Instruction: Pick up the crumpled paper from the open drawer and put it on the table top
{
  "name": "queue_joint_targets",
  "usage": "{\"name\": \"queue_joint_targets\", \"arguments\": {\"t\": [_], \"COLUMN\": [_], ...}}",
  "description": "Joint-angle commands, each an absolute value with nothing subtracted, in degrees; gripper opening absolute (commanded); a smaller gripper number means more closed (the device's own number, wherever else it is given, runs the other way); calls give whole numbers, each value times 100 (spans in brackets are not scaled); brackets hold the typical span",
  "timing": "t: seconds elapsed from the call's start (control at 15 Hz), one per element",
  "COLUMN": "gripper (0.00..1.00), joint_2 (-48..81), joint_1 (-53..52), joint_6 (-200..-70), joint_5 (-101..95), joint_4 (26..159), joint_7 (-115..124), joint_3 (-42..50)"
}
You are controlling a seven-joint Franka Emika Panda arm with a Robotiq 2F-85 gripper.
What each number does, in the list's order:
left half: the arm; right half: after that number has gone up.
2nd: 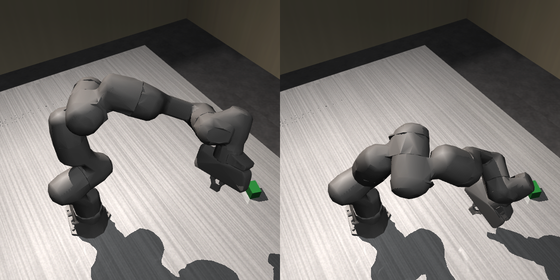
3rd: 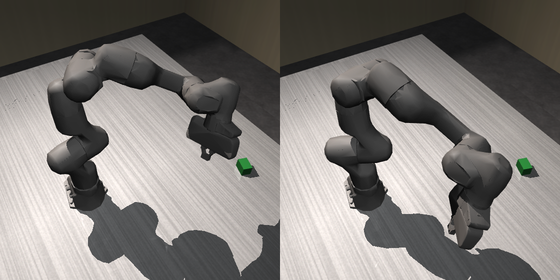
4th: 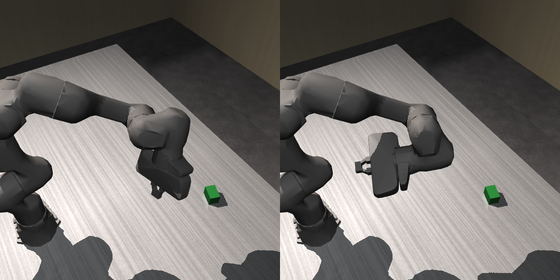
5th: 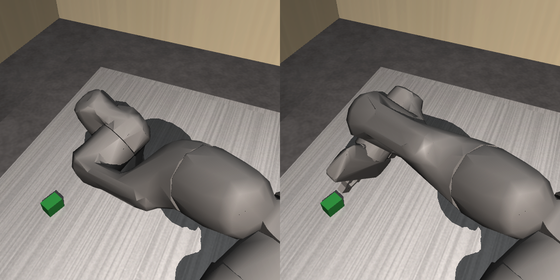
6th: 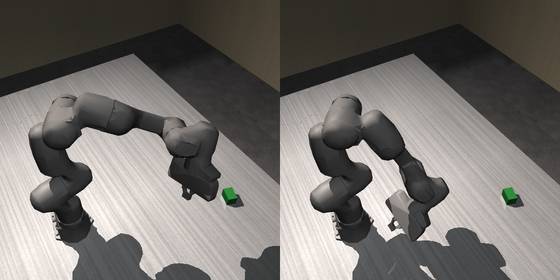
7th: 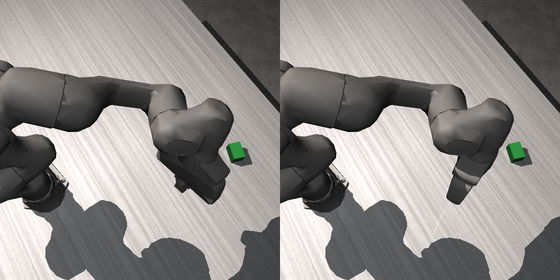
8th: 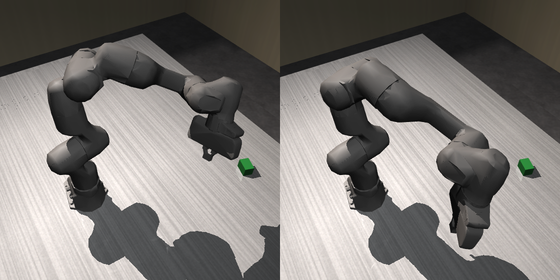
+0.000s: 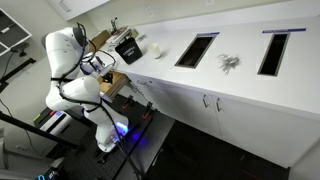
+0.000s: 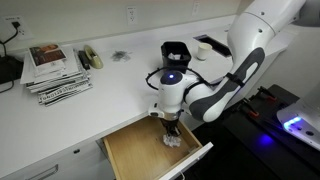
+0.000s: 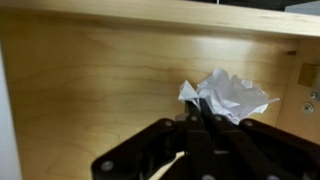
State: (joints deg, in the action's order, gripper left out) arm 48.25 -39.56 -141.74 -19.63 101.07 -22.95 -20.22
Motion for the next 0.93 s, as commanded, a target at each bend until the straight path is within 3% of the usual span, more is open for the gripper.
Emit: {"name": "queue_joint_targets", "arguments": {"t": [0.0, 0.4, 0.87], "gripper": [1, 1, 1], "joint_2": [4193, 3081, 2213], "joint_1": [-4342, -4941, -4881], "joint_6": [-13913, -13720, -14304], "joint_5": [-2273, -3051, -4079], "joint_4": [10322, 10624, 10832], "joint_7": [-1682, -580, 664], "joint_3": [-1770, -1234, -853]}}
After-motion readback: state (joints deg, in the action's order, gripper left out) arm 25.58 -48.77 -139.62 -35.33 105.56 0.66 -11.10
